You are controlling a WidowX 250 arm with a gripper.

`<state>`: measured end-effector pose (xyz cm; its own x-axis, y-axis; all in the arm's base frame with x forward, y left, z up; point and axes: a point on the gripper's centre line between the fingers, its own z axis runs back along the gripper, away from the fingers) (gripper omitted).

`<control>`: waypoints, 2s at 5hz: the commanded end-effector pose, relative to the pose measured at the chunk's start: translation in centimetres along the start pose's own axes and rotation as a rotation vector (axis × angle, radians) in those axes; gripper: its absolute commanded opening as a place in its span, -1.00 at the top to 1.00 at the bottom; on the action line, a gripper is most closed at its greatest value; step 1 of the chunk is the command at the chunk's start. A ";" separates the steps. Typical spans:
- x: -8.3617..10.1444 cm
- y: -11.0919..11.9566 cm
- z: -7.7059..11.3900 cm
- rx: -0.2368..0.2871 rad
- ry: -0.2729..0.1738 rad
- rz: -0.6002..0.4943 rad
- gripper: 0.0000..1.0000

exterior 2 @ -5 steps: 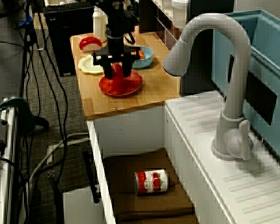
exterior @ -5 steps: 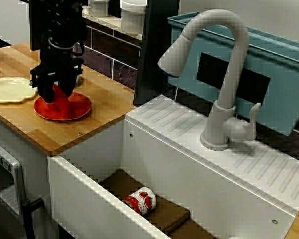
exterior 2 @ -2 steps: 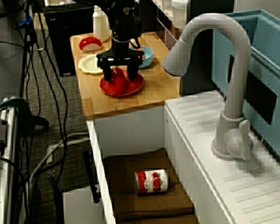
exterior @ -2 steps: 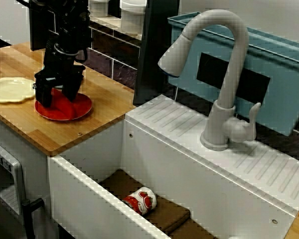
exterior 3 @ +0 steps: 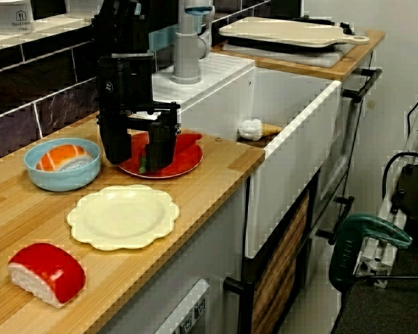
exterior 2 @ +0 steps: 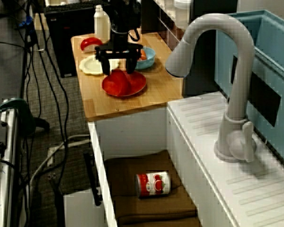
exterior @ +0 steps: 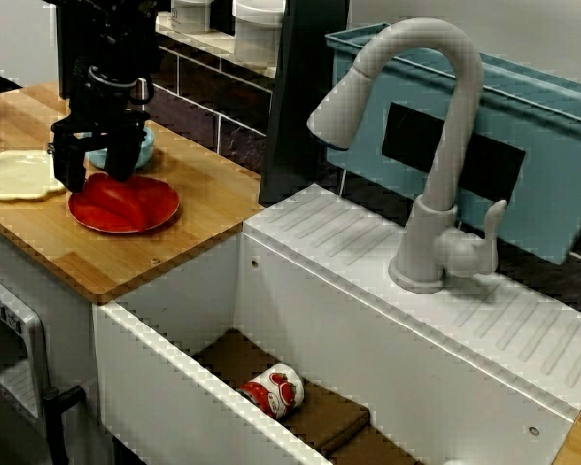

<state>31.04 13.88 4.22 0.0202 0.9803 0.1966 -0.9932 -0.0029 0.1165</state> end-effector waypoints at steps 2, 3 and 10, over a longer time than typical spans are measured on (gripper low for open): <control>3.4 2.0 3.9 -0.071 0.023 0.012 -1.00; 3.8 2.2 4.4 -0.074 0.033 0.015 -1.00; 5.0 -0.3 3.9 -0.111 0.021 0.084 -1.00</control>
<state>32.19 18.04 7.14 -0.0571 0.9862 0.1551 -0.9969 -0.0648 0.0444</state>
